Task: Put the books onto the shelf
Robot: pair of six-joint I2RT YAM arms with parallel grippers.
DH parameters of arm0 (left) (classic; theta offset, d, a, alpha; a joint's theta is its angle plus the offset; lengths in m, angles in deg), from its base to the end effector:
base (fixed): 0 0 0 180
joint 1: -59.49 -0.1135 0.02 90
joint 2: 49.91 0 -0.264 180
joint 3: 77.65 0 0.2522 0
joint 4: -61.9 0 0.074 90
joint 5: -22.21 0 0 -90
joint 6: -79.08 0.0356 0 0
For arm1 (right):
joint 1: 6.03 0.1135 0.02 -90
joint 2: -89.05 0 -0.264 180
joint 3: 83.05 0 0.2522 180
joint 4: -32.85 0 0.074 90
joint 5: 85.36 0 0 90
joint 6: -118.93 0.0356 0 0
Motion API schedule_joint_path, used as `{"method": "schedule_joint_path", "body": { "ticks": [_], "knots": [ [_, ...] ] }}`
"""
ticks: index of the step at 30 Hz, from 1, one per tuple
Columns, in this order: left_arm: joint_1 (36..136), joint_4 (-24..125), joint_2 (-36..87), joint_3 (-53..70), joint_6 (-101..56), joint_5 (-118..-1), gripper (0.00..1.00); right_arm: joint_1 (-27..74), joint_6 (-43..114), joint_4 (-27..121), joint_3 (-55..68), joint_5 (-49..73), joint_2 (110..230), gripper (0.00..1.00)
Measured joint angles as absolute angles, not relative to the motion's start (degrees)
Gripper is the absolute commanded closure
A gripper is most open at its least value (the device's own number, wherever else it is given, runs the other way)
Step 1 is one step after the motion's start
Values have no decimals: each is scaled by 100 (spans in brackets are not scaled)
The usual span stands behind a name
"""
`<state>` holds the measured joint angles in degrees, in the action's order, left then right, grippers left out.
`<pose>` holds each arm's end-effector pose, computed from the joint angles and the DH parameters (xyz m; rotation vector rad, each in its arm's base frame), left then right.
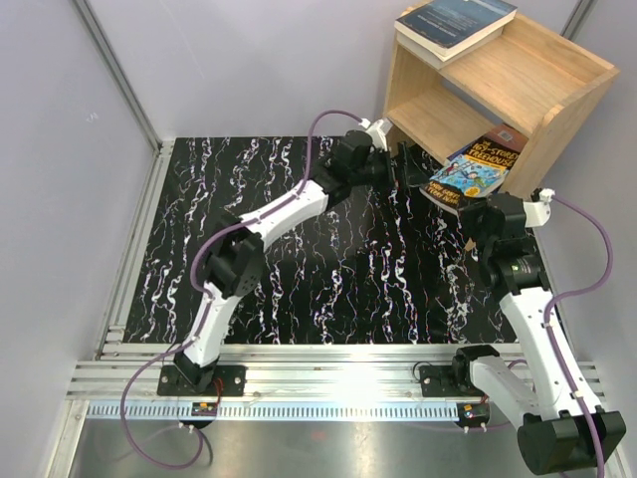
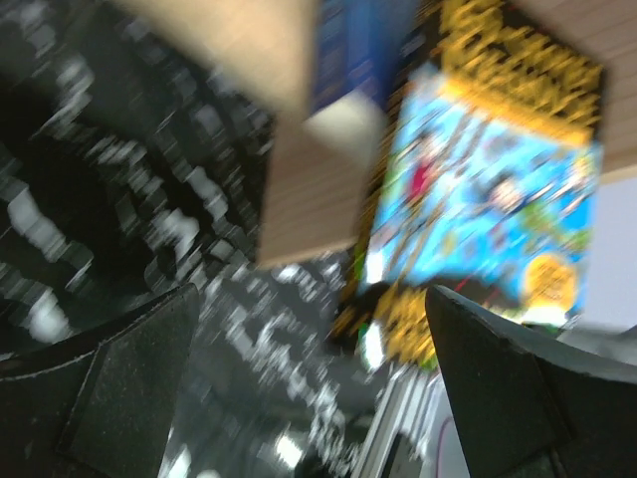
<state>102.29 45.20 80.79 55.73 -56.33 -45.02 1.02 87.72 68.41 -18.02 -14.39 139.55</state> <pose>0.3925 -0.3823 0.2996 0.2724 2.0324 -1.3940 0.1966 0.0126 0.3419 1.0421 1.6397 0.4490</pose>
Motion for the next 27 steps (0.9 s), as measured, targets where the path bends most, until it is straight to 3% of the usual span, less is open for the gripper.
{"method": "schedule_joint_path", "body": {
  "ticks": [5,8,13,18,24,27],
  "knots": [
    [9995,4526,7075,4154,-5482,-4579,5,104,9123,6787,-1833,-1522,13931,100],
    [9919,4677,6630,3750,-5485,-4592,18,104,9316,6789,-1833,-1657,13931,100],
    [9989,4935,6470,3835,-5506,-4533,62,110,9598,6813,-1809,-2003,13929,100],
    [10164,4719,6815,4570,-5345,-4524,75,108,9803,6911,-1584,-2278,14069,100],
    [10380,4389,7263,5199,-5093,-4581,98,108,9888,6889,-1354,-2558,14429,100],
    [10419,4214,7368,5245,-4969,-4631,100,108,9899,6876,-1319,-2643,14506,100]
  ]
}}
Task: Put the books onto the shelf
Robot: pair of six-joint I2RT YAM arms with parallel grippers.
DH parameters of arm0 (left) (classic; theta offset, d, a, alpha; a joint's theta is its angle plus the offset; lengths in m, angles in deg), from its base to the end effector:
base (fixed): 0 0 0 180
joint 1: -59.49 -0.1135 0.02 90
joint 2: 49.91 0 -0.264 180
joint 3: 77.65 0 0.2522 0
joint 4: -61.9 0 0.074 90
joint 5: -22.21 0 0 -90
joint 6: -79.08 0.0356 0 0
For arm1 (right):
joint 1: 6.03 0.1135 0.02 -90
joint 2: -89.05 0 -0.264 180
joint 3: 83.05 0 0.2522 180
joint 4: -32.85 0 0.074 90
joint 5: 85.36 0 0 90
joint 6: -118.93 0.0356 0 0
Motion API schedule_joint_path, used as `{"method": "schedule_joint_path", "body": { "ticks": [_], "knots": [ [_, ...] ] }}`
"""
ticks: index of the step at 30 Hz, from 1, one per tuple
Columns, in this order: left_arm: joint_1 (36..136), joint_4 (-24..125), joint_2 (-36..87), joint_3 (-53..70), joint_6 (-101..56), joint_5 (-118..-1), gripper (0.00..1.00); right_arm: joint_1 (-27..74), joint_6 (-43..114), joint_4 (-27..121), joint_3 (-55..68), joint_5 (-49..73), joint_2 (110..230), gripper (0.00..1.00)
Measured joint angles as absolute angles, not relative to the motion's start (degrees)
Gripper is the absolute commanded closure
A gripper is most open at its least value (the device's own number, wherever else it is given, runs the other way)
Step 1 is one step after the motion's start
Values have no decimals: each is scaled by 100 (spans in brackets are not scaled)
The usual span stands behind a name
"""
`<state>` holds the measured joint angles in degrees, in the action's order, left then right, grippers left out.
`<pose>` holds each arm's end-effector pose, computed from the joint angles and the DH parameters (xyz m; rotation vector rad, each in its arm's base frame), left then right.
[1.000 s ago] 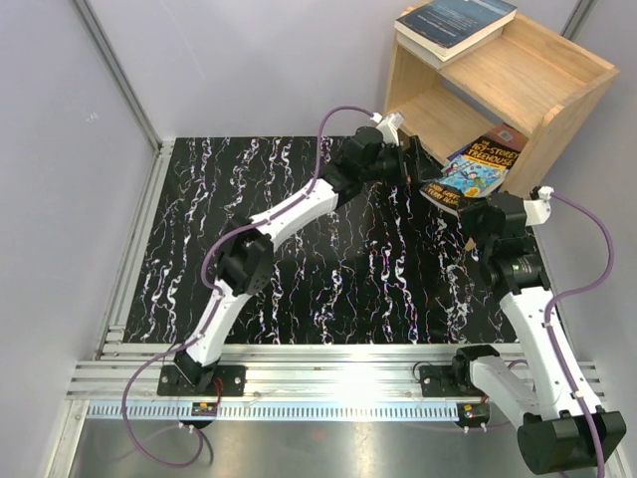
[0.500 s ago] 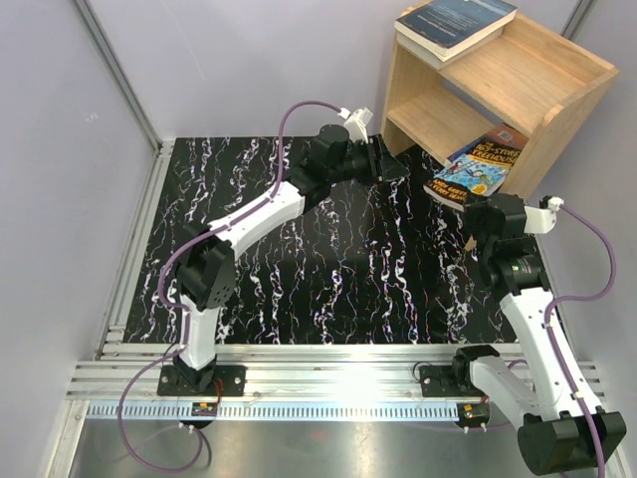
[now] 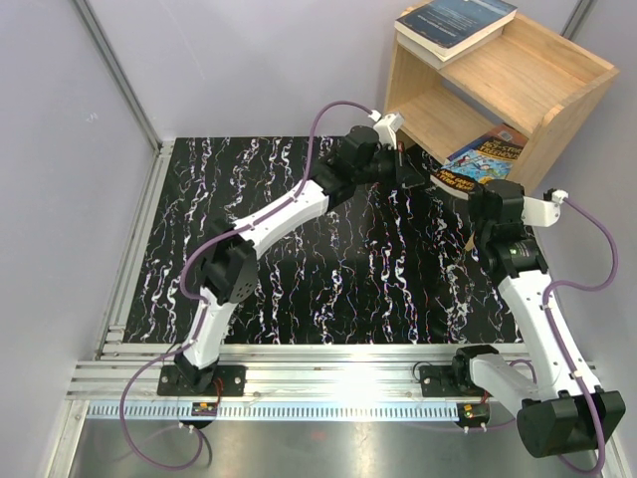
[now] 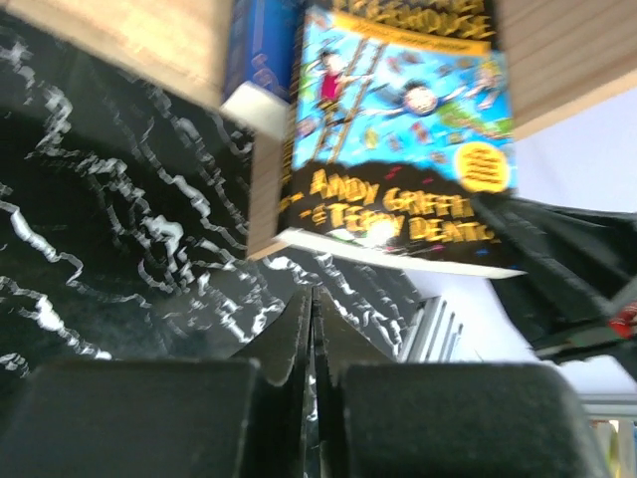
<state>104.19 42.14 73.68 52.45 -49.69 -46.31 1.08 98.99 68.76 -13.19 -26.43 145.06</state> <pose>0.3611 -0.3757 0.3375 0.4009 1.9695 -1.3291 0.2147 0.0083 0.3535 1.2846 1.4225 0.3823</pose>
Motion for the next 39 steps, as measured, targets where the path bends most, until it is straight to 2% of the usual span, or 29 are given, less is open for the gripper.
{"method": "schedule_joint_path", "body": {
  "ticks": [14,15,16,18,21,22,23,26,39],
  "knots": [
    [10446,3952,8024,5947,-4846,-4780,100,102,10194,6948,-1230,-2951,14666,98],
    [10452,3954,8083,6014,-4853,-4782,100,102,10194,6948,-1230,-2960,14666,93],
    [10459,3952,8162,6108,-4873,-4784,99,102,10194,6946,-1230,-2964,14666,78],
    [10478,3949,8317,6309,-4894,-4784,99,102,10186,6942,-1230,-2971,14668,67],
    [10516,3960,8431,6469,-4916,-4795,99,75,10159,6942,-1230,-3124,14661,44],
    [10524,3963,8435,6475,-4934,-4806,99,43,10138,6964,-1230,-3194,14659,27],
    [10531,3969,8435,6478,-4949,-4810,99,14,10120,6983,-1230,-3235,14657,22],
    [10542,3993,8452,6552,-4999,-4813,99,-21,10074,7014,-1230,-3345,14648,14],
    [10542,4063,8796,7050,-5161,-4878,99,-21,9832,7042,-1313,-3128,14019,9]
  ]
}}
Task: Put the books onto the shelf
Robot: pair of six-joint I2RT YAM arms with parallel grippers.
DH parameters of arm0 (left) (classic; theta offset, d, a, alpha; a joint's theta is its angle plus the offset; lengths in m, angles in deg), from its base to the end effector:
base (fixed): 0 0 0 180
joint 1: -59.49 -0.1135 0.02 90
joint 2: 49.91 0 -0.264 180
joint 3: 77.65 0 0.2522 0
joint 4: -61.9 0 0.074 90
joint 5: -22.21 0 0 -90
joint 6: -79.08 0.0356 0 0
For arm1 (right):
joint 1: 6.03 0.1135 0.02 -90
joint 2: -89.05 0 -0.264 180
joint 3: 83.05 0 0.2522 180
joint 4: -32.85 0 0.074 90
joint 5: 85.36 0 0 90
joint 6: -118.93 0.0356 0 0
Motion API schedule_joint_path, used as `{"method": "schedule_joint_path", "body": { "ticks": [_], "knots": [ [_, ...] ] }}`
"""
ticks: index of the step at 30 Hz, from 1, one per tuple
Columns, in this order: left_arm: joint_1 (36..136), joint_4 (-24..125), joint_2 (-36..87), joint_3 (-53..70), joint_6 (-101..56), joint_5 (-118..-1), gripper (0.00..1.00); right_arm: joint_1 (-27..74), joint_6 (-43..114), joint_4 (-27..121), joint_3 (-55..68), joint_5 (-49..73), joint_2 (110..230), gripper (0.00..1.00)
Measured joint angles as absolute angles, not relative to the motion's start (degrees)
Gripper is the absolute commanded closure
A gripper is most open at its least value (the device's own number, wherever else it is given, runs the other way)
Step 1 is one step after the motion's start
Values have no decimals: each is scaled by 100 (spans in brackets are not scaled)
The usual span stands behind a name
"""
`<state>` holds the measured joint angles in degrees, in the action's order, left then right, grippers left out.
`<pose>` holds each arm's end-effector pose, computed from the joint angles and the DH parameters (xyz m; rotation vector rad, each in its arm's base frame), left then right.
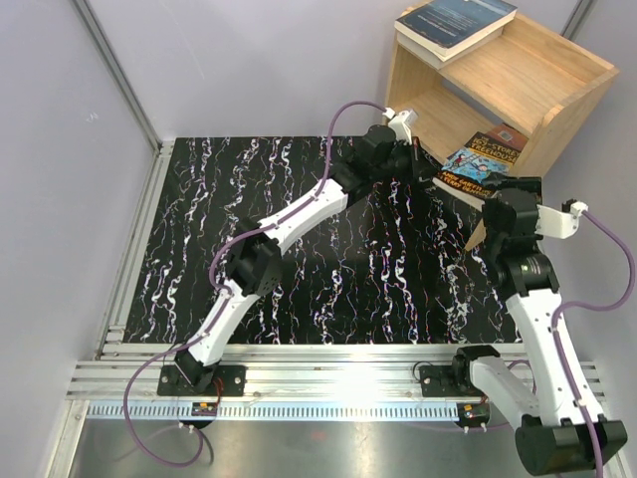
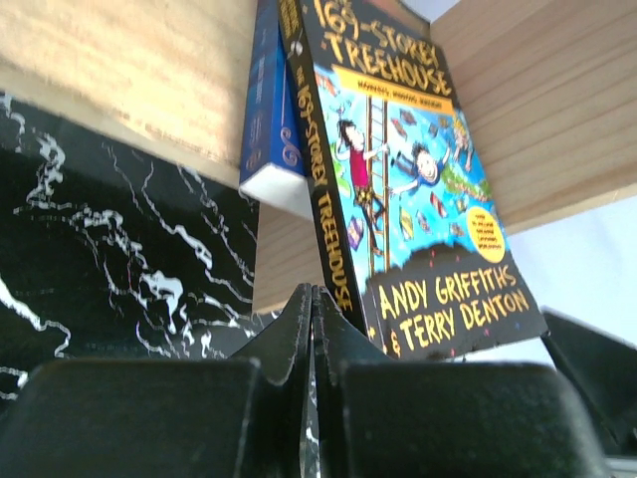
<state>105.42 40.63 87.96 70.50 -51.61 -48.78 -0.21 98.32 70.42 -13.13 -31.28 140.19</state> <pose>0.3879 -0.4173 0.3151 0.3586 1.9388 -1.3426 0.1916 -0.0015 0.3671 1.3026 1.3093 0.3241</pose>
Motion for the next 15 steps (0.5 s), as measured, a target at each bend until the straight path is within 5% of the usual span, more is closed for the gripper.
{"method": "schedule_joint_path", "body": {
  "ticks": [7,9,10,11,12,14,15],
  "knots": [
    [10492,4102,8901,7214,-5207,-4902,99,-12,9161,7082,-1536,-2492,13286,6],
    [10476,4142,8901,7214,-5242,-4904,99,-8,8920,7108,-1536,-2372,13181,13],
    [10470,4155,8901,7214,-5259,-4902,99,-8,8804,7106,-1536,-2263,13162,20],
    [10461,4179,8901,7214,-5273,-4904,99,-3,8691,7095,-1536,-2158,13149,56],
    [10454,4183,8901,7214,-5279,-4904,99,1,8603,7073,-1536,-2055,13157,74],
    [10448,4179,8901,7214,-5284,-4909,99,71,8417,6959,-1514,-1747,13293,100],
    [10437,4177,8901,7214,-5284,-4911,99,185,8345,6924,-1459,-1629,13452,100]
  ]
}}
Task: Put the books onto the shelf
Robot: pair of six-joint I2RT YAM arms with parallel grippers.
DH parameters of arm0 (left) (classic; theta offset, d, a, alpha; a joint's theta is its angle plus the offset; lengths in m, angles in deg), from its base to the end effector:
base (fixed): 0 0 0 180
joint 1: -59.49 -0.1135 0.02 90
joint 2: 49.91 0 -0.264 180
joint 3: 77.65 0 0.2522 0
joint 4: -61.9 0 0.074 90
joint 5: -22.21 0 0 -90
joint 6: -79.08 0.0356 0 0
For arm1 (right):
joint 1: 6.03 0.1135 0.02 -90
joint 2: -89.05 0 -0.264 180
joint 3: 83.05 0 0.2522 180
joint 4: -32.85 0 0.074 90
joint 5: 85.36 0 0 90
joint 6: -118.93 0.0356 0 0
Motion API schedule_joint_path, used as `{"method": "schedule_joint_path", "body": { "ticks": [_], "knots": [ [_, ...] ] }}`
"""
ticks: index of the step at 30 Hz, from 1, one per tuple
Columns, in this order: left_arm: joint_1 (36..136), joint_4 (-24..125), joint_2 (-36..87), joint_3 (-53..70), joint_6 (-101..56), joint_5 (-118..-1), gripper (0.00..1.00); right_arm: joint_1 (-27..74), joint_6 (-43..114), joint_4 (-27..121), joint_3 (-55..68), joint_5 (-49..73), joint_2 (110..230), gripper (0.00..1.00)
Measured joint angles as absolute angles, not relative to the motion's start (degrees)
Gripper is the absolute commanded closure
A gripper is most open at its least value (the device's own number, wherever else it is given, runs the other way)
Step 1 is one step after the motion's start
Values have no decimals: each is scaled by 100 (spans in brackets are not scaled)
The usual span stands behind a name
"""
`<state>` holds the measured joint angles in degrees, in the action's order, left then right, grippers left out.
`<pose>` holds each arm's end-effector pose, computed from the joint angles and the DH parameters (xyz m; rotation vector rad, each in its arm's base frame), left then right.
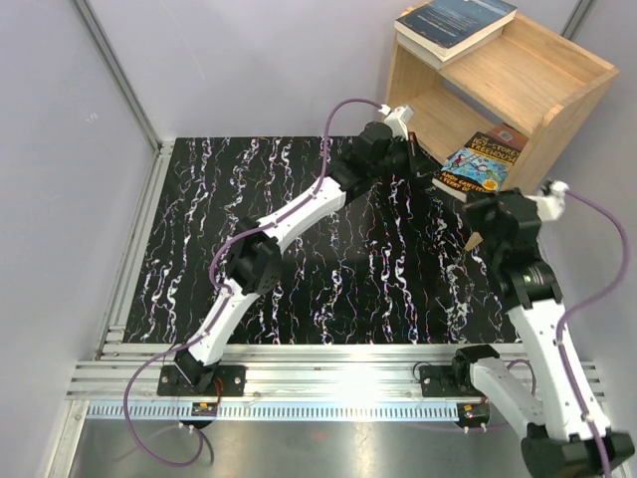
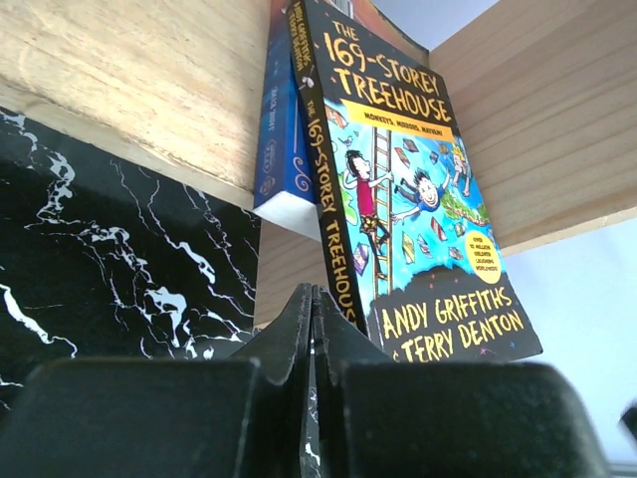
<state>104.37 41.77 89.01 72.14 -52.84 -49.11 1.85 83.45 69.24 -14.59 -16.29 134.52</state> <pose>0.3980 -0.4124 0.3172 0.3180 1.9126 -1.3511 0.1715 0.0109 0.3753 0.9498 1.5426 0.4502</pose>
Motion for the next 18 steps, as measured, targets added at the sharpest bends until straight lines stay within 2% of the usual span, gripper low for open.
{"method": "schedule_joint_path", "body": {
  "ticks": [6,18],
  "knots": [
    [10343,4223,8702,6707,-5275,-4915,100,1433,8055,6809,-954,-1559,14810,100],
    [9869,4190,7906,5308,-5126,-4869,100,1503,8011,7204,-15,-2095,16421,100]
  ]
}}
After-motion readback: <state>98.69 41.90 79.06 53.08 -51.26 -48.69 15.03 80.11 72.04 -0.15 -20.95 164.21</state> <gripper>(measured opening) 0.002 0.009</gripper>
